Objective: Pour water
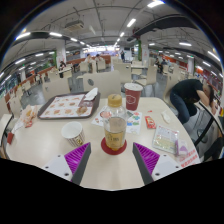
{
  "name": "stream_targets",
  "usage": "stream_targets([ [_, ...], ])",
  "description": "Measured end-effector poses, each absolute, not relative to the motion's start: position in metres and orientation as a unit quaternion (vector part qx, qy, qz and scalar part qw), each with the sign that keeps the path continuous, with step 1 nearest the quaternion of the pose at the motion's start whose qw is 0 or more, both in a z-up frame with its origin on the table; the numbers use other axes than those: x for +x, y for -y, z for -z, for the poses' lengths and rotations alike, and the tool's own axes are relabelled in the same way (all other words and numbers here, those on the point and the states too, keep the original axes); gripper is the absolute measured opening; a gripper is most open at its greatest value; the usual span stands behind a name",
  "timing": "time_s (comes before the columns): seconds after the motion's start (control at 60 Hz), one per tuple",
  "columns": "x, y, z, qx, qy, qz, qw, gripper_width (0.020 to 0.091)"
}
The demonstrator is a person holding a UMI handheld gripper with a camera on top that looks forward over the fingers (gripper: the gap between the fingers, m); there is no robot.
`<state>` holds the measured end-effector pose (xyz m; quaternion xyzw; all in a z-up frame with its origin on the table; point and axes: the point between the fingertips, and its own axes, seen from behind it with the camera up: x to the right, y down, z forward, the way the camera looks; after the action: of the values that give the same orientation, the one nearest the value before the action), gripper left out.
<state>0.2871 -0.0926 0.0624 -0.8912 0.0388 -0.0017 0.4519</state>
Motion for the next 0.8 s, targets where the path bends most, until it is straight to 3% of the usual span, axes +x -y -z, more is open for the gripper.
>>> stream_targets([
  [0.2,0.267,0.168,-0.101,-0.902,-0.051,-0.003,0.429,0.0848],
  [0.417,0.259,0.201,-0.134,-0.897,-0.047,0.010,0.439,0.0852],
  [0.8,0.260,0.205,-0.153,-0.891,-0.034,0.028,0.451,0.0847],
])
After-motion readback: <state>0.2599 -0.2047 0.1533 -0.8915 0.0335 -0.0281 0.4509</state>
